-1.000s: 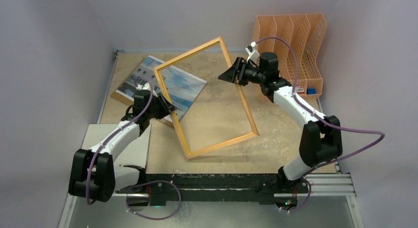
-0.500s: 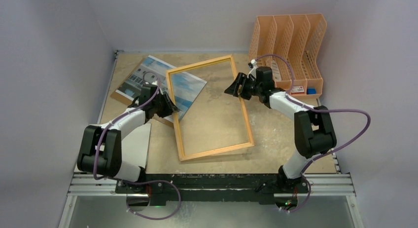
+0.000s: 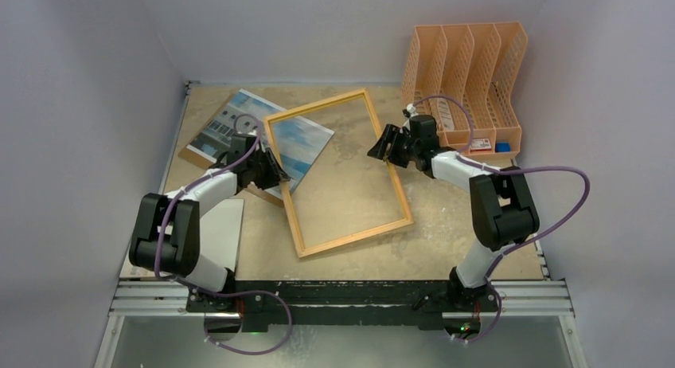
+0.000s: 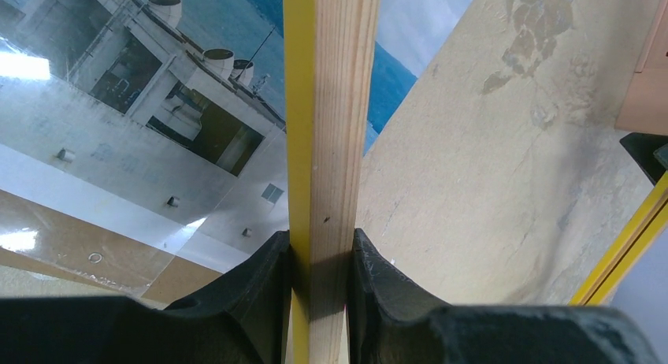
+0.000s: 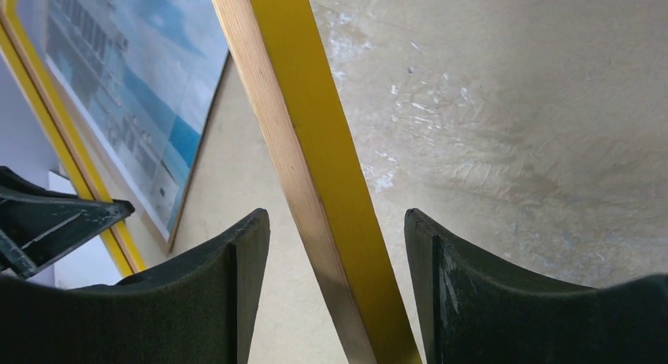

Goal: Put the photo into the frame
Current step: Turn over the photo frame at the center of the board.

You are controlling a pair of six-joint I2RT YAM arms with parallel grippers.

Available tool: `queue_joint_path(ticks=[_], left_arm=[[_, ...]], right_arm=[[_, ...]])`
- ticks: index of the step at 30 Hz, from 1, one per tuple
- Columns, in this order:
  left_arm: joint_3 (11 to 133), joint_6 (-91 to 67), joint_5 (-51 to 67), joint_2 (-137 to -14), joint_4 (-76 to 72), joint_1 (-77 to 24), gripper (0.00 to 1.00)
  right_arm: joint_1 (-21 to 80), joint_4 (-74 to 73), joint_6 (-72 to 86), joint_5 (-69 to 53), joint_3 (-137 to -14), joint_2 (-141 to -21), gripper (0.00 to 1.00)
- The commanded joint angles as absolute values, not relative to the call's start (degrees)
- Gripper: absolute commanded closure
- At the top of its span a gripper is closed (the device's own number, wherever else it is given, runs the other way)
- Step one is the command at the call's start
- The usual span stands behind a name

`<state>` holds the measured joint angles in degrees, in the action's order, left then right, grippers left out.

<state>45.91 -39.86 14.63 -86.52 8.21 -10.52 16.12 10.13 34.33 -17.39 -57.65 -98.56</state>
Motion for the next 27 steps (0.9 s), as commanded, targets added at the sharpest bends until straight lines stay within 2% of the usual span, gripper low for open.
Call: queue_joint_path(ticks=[1,8,11,18,27], left_arm=[[48.1,-40.7,17.6,-86.7,5.0,-10.5,1.00],[49.7,-40.5,19.9,-89.6,5.7,-10.5,1.00],[50.7,-41.3,21.8,-91.1,4.8,-10.5,0.94],[51.8,-43.1,24.6,-92.4,2.8,-10.6,0.72],[52.1,-41.9,22.0,-93.4,5.3,-10.6,0.62]], right_arm=[[16.9,11.2,32.9,-13.1,-56.7,-98.1,0.34],[18.4,8.2,31.3,-4.9,-56.6,-96.5,0.35],[18.5,8.2,31.1,-2.9,-55.4,-95.8,0.37],[18.6,8.3,31.8,1.2,-53.8,-94.8,0.44],[18.6,7.1,30.8,5.7,-53.1,-94.0,0.45]])
